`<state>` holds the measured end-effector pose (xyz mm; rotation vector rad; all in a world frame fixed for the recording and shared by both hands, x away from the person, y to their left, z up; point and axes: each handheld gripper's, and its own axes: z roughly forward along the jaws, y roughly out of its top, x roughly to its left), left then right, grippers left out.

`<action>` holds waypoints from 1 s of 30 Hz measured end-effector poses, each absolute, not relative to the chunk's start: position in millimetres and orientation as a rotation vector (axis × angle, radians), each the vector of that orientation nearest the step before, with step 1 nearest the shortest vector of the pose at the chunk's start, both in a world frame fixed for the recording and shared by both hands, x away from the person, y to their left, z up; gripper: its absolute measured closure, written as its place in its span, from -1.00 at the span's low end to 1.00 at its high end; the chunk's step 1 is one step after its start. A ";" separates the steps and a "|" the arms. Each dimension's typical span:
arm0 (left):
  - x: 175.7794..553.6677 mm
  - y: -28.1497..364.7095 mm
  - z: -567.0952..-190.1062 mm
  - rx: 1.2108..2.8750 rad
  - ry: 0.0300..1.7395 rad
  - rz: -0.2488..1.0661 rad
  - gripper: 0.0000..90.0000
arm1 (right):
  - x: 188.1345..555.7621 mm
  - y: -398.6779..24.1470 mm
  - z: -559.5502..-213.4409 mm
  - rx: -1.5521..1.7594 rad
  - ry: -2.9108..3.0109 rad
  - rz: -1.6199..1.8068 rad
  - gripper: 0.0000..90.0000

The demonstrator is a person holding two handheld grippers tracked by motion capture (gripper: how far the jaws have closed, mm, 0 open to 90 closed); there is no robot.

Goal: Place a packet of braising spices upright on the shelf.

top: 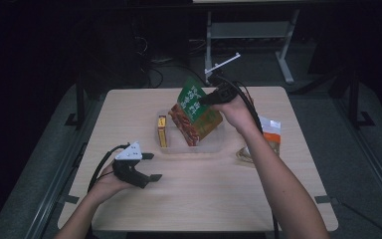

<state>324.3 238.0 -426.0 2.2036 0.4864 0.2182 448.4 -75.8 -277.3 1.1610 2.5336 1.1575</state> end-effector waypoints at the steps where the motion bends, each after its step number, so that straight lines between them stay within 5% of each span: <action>1: 324.2 237.7 -426.2 2.201 0.487 0.215 -0.62 | 448.7 -75.6 -277.3 1.167 2.536 1.159 1.00; 30: 323.9 233.7 -427.6 2.211 0.465 0.198 -0.62 | 469.6 -39.5 -270.5 1.100 2.626 1.031 0.97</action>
